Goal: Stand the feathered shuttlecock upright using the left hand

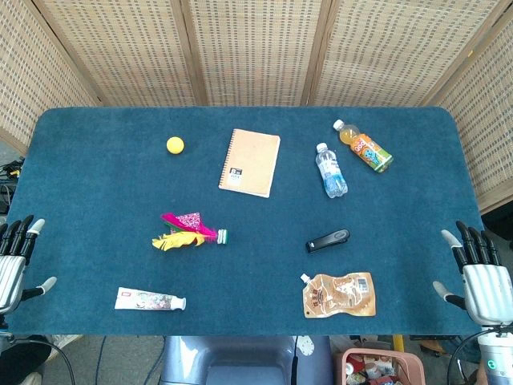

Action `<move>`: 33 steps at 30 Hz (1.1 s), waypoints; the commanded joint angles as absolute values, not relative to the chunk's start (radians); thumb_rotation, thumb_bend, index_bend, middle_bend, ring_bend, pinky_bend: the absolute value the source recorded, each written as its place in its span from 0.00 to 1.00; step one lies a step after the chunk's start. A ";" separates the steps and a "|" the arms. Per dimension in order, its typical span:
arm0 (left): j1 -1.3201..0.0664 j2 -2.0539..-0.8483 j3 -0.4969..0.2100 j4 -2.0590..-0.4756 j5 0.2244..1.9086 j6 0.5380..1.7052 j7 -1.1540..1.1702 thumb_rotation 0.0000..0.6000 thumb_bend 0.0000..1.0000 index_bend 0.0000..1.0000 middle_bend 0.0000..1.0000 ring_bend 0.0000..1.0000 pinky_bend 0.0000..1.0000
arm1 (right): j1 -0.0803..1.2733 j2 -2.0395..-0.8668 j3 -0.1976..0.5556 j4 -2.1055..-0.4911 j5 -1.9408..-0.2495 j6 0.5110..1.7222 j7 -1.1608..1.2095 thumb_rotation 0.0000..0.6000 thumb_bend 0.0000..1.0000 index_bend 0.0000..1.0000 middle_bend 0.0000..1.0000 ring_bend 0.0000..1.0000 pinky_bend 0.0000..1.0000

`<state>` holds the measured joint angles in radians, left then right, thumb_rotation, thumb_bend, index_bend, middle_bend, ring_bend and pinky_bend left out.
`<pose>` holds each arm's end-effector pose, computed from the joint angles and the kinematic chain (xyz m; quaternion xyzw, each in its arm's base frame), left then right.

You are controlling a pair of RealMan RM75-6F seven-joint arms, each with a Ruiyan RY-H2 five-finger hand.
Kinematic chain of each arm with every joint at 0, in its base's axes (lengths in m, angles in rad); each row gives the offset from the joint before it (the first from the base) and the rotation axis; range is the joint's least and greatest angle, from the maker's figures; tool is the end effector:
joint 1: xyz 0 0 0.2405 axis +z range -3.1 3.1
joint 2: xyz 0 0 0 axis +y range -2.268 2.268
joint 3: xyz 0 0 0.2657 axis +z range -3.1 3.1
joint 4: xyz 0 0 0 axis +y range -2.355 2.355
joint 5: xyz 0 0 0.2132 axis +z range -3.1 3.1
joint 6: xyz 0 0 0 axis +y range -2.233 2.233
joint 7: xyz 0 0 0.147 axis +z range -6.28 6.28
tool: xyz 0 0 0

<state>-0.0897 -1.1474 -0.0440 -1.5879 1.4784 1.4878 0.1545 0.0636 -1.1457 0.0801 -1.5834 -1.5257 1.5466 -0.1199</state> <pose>-0.3257 0.1856 0.1540 -0.6161 -0.3469 -0.3409 0.6195 -0.3188 -0.1843 0.1655 0.5995 -0.3259 0.3780 0.6257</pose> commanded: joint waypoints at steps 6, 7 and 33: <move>-0.095 -1.154 -0.040 -1.581 1.480 1.478 0.165 1.00 0.05 0.00 0.00 0.00 0.00 | 0.064 -1.145 0.081 -1.588 -1.524 1.545 -0.120 1.00 0.00 0.00 0.00 0.00 0.00; -0.097 -1.157 -0.036 -1.577 1.487 1.474 0.164 1.00 0.05 0.00 0.00 0.00 0.00 | 0.064 -1.144 0.081 -1.591 -1.524 1.544 -0.117 1.00 0.00 0.00 0.00 0.00 0.00; -0.497 -1.653 -0.056 -1.036 1.711 1.219 0.053 1.00 0.22 0.36 0.00 0.00 0.00 | 0.070 -1.120 0.106 -1.587 -1.470 1.516 -0.054 1.00 0.00 0.00 0.00 0.00 0.00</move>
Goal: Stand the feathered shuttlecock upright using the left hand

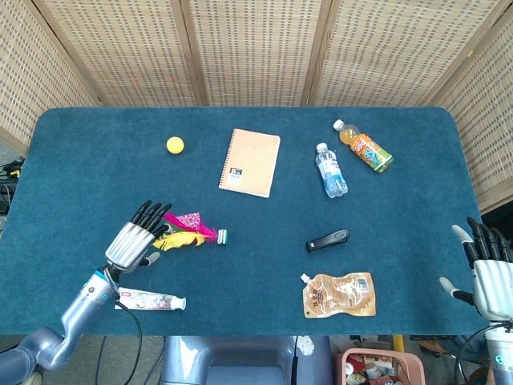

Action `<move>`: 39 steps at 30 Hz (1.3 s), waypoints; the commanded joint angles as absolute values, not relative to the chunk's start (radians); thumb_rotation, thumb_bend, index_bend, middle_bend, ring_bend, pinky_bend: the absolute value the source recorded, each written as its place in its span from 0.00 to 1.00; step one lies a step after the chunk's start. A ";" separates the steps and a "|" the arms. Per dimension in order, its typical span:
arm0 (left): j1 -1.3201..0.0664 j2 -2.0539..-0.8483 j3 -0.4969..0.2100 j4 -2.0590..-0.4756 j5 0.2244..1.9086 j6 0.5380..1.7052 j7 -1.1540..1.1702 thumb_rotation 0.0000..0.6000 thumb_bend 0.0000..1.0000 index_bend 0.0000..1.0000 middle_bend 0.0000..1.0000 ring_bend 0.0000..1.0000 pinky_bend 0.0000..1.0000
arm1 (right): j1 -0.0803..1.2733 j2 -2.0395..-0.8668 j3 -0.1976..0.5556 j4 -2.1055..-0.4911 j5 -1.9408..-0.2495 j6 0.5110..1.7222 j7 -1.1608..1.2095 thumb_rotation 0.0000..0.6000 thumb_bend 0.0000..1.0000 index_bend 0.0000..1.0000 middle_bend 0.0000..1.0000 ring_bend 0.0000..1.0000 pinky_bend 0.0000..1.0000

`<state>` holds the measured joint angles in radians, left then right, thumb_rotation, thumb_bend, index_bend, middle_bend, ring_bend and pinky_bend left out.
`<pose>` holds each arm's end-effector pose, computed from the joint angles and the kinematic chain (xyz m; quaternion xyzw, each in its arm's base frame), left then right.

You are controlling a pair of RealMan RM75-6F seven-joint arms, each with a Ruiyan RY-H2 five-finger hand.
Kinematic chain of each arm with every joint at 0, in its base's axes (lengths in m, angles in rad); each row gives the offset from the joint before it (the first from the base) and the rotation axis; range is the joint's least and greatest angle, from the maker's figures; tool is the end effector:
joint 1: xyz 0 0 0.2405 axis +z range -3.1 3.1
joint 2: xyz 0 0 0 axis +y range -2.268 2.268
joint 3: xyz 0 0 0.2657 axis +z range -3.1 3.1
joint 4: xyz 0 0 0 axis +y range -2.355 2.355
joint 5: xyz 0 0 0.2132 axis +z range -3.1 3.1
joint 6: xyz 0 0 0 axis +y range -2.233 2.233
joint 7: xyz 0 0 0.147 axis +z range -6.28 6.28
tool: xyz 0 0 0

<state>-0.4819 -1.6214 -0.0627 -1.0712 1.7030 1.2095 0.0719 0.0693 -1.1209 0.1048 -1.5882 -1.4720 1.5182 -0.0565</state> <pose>-0.2530 0.3029 -0.0107 -0.7758 -0.2340 -0.3895 0.4378 -0.3254 -0.1914 0.1764 0.5777 -0.3501 0.3839 0.6295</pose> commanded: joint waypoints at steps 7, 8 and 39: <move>-0.515 -1.704 -0.050 -0.973 1.698 1.226 0.048 1.00 0.25 0.39 0.00 0.00 0.00 | 0.076 -1.121 0.109 -1.582 -1.462 1.504 -0.039 1.00 0.00 0.00 0.00 0.00 0.00; -0.517 -1.710 -0.048 -0.967 1.696 1.226 0.049 1.00 0.26 0.41 0.00 0.00 0.00 | 0.076 -1.121 0.109 -1.580 -1.462 1.503 -0.037 1.00 0.00 0.00 0.00 0.00 0.00; -0.596 -1.791 -0.050 -0.734 1.691 1.352 -0.010 1.00 0.42 0.73 0.00 0.00 0.00 | 0.085 -1.115 0.107 -1.584 -1.441 1.472 -0.028 1.00 0.00 0.00 0.00 0.00 0.00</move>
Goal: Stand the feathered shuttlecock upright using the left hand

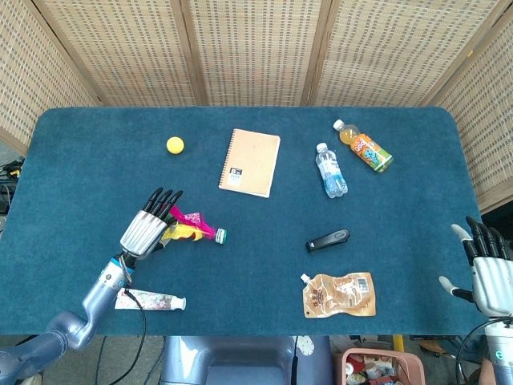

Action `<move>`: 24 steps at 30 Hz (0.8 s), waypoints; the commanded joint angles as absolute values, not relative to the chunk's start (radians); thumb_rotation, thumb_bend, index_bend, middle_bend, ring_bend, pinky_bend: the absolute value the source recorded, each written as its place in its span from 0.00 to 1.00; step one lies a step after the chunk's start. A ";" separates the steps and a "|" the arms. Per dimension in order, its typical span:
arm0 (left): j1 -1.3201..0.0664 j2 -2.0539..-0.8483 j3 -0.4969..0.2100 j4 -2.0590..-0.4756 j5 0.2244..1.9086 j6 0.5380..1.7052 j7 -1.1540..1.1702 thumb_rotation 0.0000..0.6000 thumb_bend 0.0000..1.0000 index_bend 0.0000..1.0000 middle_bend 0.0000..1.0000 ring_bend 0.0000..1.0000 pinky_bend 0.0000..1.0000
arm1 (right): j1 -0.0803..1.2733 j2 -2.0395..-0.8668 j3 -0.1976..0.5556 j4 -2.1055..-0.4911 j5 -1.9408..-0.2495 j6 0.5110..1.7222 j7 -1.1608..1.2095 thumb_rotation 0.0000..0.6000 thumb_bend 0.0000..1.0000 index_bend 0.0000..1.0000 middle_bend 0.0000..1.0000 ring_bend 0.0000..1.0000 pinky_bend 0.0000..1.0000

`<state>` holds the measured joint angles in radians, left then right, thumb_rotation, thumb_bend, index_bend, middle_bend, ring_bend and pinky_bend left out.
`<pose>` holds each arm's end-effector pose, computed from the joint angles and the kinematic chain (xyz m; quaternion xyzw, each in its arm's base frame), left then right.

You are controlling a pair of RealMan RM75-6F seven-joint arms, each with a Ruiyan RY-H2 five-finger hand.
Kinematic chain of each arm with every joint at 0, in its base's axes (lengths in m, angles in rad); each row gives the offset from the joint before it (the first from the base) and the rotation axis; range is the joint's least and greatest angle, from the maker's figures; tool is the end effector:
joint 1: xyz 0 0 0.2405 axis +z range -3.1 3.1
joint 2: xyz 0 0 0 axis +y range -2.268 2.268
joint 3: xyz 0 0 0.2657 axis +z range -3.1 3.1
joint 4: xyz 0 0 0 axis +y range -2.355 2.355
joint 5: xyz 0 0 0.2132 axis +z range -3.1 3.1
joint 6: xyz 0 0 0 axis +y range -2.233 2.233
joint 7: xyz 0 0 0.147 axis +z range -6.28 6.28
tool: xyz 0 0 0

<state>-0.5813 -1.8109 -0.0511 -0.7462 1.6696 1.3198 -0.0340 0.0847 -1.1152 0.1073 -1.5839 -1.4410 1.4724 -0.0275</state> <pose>-0.2398 0.3379 -0.0314 -0.7549 -0.1899 -0.4311 0.4564 -0.3303 -0.1973 0.1749 0.5757 -0.3710 0.3778 0.6231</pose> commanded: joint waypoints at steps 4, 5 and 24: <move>-0.623 -1.732 -0.034 -0.724 1.749 1.426 0.033 1.00 0.42 0.75 0.00 0.00 0.00 | 0.085 -1.114 0.106 -1.585 -1.441 1.471 -0.028 1.00 0.00 0.00 0.00 0.00 0.00; -0.627 -1.722 -0.032 -0.724 1.757 1.437 0.039 1.00 0.42 0.76 0.00 0.00 0.00 | 0.085 -1.114 0.106 -1.585 -1.441 1.471 -0.028 1.00 0.00 0.00 0.00 0.00 0.00; -0.648 -1.633 0.027 -0.721 1.842 1.517 0.198 1.00 0.42 0.76 0.00 0.00 0.00 | 0.088 -1.109 0.102 -1.594 -1.432 1.454 -0.033 1.00 0.00 0.00 0.00 0.00 0.00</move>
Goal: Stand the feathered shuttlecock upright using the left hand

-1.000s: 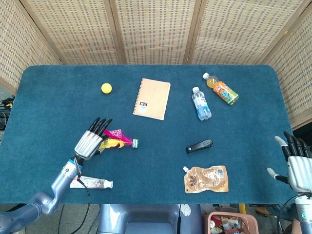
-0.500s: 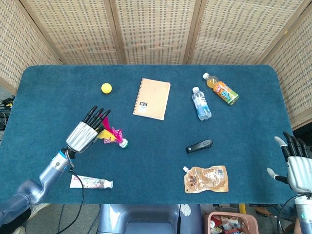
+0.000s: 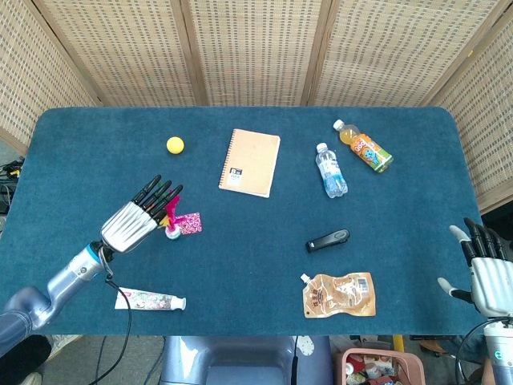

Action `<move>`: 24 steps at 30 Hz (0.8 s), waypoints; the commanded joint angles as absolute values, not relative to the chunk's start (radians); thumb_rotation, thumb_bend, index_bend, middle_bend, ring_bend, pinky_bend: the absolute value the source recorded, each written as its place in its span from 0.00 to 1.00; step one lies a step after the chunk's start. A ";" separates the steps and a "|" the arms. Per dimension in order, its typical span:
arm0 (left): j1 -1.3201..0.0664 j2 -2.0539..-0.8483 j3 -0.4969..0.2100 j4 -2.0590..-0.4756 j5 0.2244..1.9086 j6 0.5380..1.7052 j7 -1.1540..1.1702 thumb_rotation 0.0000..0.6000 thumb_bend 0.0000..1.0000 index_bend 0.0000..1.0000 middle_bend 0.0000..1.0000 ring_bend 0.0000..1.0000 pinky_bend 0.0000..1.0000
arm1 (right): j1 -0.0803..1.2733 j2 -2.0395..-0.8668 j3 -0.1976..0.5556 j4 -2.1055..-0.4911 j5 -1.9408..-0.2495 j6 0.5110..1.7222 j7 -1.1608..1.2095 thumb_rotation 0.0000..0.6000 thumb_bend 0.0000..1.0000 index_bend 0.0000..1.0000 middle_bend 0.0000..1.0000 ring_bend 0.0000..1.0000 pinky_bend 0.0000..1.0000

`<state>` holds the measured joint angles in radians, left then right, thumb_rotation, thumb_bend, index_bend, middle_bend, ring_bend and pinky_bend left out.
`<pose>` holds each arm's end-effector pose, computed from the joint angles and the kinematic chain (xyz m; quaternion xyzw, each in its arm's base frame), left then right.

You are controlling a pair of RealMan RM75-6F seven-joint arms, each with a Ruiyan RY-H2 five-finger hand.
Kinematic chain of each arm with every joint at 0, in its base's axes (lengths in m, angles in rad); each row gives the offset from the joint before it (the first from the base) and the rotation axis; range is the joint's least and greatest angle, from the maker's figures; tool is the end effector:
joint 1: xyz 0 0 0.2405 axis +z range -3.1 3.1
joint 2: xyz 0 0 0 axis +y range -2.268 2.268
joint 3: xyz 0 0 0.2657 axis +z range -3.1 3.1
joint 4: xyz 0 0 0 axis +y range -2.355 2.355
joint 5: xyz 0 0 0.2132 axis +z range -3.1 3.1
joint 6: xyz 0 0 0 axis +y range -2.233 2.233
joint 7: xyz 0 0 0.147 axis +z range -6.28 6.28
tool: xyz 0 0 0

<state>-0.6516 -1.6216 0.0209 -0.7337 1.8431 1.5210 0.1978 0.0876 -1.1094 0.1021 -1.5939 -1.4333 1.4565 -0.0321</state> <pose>-0.2293 0.3480 0.0404 -0.7847 0.0832 -0.3991 0.4670 -0.3306 -0.1971 0.1733 0.5785 -0.3780 0.3711 0.6203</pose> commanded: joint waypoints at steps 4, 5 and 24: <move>-0.642 -1.654 0.038 -0.693 1.843 1.522 0.189 1.00 0.33 0.59 0.00 0.00 0.00 | 0.090 -1.109 0.101 -1.596 -1.430 1.451 -0.035 1.00 0.00 0.00 0.00 0.00 0.00; -0.640 -1.657 0.042 -0.688 1.844 1.523 0.185 1.00 0.24 0.45 0.00 0.00 0.00 | 0.090 -1.109 0.101 -1.596 -1.429 1.451 -0.035 1.00 0.00 0.00 0.00 0.00 0.00; -0.549 -1.496 0.006 -0.916 1.773 1.717 0.005 1.00 0.00 0.00 0.00 0.00 0.00 | 0.087 -1.098 0.100 -1.605 -1.433 1.453 -0.015 1.00 0.00 0.00 0.00 0.00 0.00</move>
